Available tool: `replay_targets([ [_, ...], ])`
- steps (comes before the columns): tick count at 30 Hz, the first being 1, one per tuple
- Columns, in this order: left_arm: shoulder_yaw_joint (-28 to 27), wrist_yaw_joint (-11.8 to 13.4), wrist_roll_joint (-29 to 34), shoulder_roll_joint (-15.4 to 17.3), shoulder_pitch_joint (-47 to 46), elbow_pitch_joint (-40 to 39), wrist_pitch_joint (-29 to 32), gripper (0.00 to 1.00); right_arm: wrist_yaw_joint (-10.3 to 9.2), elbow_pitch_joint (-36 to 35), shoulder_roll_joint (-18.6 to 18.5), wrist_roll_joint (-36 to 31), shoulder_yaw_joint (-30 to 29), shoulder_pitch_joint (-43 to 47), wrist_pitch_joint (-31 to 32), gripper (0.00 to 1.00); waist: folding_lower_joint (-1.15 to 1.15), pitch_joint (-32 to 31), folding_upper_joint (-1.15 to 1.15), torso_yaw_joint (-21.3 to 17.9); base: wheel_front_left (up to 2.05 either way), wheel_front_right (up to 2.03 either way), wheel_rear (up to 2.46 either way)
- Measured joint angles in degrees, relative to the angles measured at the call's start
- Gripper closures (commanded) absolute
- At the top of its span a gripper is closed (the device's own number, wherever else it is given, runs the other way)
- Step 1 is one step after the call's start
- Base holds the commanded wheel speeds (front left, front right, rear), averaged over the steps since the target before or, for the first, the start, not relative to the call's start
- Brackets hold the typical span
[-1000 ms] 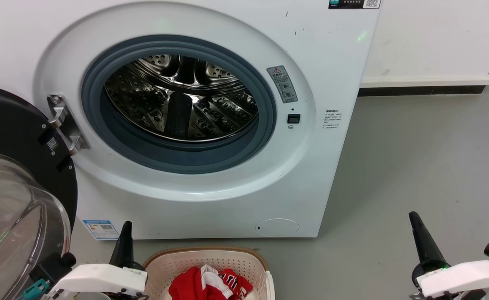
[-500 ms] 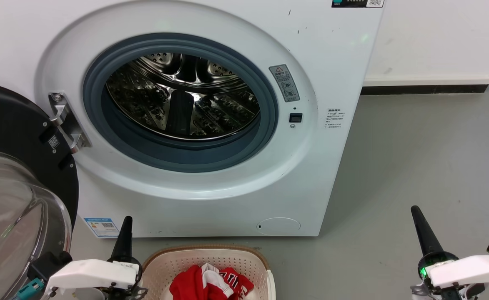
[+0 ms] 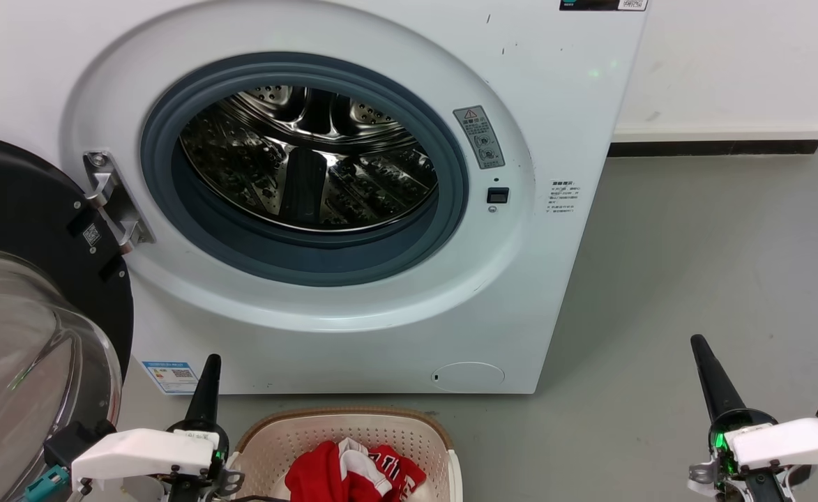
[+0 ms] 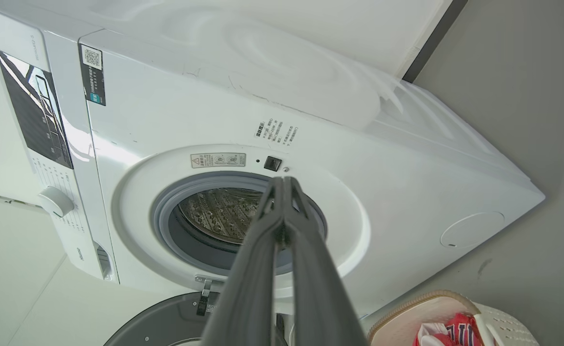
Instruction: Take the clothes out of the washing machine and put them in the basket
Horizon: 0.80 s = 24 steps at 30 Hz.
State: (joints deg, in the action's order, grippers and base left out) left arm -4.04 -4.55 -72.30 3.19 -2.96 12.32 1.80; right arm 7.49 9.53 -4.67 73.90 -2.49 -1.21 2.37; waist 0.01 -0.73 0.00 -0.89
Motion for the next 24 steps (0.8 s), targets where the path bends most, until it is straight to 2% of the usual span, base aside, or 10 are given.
replay_targets([
  [24, -1.54, -1.80, -11.94, -0.19, -1.89, 1.03, 2.83, 1.00, 0.00, 2.59, 0.03, 12.14, -1.02, -2.46, 1.29, 1.00, 0.00, 0.51, 0.00, 0.49, 0.00, 0.00, 0.00],
])
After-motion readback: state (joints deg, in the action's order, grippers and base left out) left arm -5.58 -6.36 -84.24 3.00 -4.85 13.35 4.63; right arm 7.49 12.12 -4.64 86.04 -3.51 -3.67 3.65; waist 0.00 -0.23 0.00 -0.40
